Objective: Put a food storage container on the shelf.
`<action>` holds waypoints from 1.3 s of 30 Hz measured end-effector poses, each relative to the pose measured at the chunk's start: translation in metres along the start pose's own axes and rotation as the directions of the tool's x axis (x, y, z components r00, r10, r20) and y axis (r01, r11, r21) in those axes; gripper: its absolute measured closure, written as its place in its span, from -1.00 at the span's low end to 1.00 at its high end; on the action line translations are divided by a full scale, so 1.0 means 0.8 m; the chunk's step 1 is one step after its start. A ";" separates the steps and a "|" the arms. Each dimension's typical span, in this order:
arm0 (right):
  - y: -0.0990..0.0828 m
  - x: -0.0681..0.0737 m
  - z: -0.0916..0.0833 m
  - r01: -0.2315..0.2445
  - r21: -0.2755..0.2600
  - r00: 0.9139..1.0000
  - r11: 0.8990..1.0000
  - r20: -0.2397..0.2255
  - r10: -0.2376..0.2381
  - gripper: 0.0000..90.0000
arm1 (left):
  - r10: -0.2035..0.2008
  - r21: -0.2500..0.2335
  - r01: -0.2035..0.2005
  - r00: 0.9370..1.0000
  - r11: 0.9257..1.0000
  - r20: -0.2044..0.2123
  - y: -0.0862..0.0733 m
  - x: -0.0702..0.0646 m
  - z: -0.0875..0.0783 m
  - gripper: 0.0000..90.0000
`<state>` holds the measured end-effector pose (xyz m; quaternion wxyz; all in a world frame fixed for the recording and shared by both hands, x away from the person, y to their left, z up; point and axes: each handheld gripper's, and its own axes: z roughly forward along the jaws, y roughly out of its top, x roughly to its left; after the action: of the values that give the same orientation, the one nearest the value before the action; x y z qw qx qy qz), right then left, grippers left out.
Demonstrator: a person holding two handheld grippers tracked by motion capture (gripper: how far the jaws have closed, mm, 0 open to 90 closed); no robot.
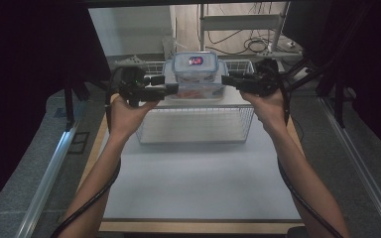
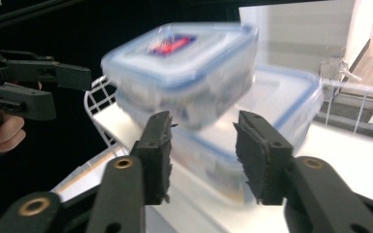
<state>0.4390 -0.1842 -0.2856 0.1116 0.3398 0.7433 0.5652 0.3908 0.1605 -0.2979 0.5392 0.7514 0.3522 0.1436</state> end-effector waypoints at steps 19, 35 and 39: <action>-0.088 0.030 -0.022 0.127 0.103 0.992 0.987 -0.032 -0.124 -0.33 | 0.049 0.049 -0.050 0.999 0.998 0.008 -0.101 -0.042 -0.004 -0.71; -0.168 0.066 -0.029 0.188 0.173 0.982 0.967 -0.026 -0.186 -0.74 | 0.051 0.115 -0.049 0.999 0.992 -0.014 -0.195 -0.074 -0.018 -0.86; -0.187 0.070 -0.035 0.195 0.188 0.981 0.963 -0.027 -0.193 -0.80 | 0.043 0.120 -0.040 0.999 0.992 -0.022 -0.218 -0.078 -0.021 -0.89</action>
<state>0.3256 -0.1896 -0.4013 0.1305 0.2720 0.8240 0.4796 0.2714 0.1593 -0.4401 0.4856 0.7877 0.3512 0.1426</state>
